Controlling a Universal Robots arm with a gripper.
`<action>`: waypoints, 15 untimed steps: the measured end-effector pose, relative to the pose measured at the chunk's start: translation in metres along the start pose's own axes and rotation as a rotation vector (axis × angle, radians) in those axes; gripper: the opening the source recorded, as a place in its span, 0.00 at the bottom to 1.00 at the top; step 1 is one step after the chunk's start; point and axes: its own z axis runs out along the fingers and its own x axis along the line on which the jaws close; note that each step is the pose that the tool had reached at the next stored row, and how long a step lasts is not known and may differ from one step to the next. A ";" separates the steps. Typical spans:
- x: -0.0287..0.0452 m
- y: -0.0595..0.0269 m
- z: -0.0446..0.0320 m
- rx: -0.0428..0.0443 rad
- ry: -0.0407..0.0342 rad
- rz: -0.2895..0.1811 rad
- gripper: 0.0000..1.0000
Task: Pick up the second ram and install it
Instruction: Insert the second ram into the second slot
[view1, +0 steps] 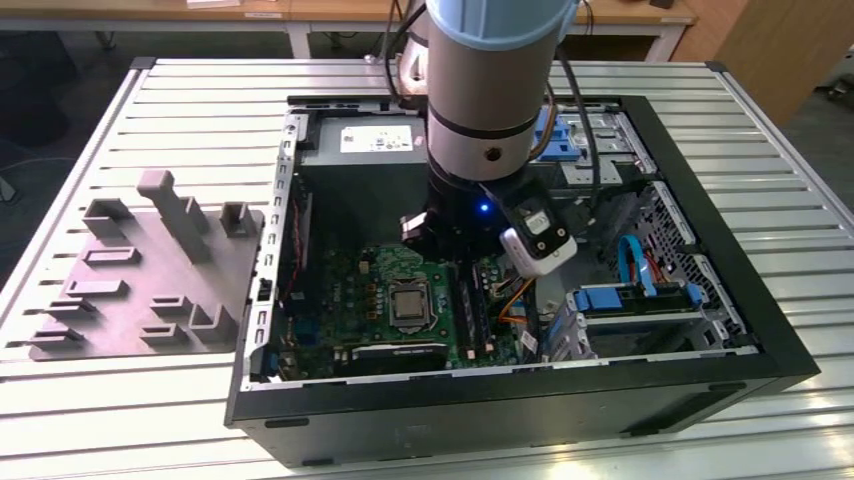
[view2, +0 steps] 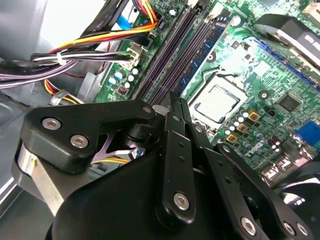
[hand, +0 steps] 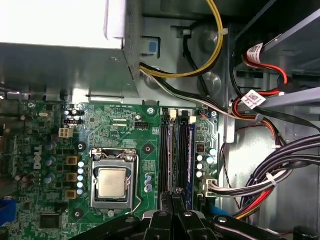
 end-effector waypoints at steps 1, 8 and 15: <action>0.0001 -0.0001 0.0016 0.0001 0.0000 0.000 0.11; -0.0001 -0.0004 0.0102 -0.0001 0.0002 0.000 0.11; -0.0006 -0.0004 0.0150 -0.0001 0.0002 0.000 0.11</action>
